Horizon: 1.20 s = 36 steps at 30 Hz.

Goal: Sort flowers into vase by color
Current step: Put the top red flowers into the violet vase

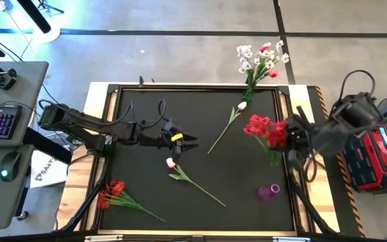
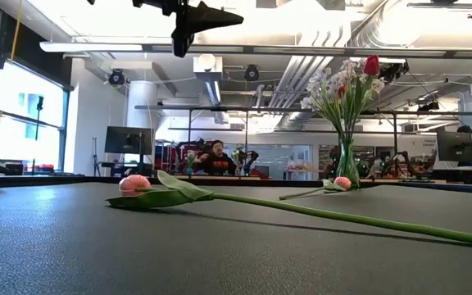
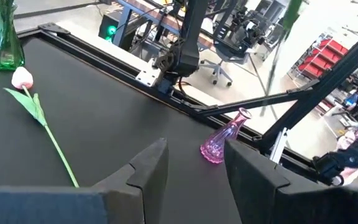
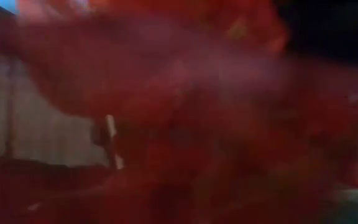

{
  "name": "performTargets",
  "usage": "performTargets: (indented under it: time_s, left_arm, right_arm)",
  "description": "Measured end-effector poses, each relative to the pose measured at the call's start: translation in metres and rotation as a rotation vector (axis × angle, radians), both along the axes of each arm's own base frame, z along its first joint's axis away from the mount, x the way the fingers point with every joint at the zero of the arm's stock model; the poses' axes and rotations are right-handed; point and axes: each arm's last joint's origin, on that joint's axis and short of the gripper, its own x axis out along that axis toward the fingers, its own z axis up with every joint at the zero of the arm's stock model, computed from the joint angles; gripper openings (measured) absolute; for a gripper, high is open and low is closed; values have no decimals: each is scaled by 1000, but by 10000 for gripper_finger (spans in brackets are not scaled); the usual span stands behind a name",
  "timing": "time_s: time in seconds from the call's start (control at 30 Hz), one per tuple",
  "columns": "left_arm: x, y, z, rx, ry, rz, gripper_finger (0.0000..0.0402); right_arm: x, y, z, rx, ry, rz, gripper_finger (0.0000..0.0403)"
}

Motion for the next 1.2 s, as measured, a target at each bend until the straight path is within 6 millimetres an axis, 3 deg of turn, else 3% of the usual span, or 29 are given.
performTargets:
  time_s: [0.23,0.57,1.2]
  left_arm:
    - [-2,-12,-2,30,14,34,144]
    - [-3,-13,-2,39,16,42,144]
    - [-3,-13,-2,17,18,47,144]
  right_arm:
    - [-11,15,-5,-19,-8,12,0]
    - [-10,26,-14,-130,-11,76,0]
    - [-16,19,-9,-179,-36,143,0]
